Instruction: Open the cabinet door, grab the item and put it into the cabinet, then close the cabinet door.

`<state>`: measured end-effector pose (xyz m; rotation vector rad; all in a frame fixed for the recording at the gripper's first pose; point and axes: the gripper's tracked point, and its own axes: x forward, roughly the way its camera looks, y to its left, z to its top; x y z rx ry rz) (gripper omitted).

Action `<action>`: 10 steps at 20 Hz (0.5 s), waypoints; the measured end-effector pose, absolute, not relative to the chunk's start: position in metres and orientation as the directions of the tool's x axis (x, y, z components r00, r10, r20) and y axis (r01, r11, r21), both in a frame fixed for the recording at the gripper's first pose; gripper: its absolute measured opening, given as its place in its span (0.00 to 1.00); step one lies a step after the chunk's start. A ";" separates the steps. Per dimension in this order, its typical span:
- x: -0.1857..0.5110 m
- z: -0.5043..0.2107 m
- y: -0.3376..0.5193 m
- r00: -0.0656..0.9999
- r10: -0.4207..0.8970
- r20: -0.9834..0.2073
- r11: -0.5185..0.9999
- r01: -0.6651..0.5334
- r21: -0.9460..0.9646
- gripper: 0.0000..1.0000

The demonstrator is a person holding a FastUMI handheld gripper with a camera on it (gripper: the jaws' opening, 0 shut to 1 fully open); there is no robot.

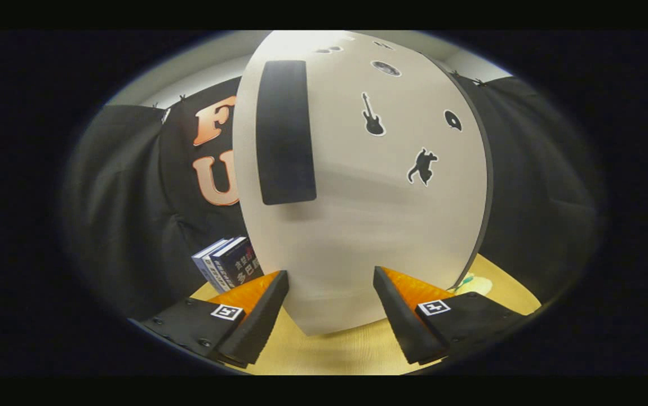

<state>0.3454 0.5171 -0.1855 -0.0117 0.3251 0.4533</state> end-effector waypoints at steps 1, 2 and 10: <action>0.345 -0.187 0.518 0.855 0.411 -0.317 0.907 -0.419 0.047 0.97; 0.344 -0.185 0.519 0.864 0.395 -0.314 0.914 -0.405 0.034 0.97; 0.300 -0.095 0.466 0.932 0.314 -0.184 0.943 -0.328 -0.052 0.98</action>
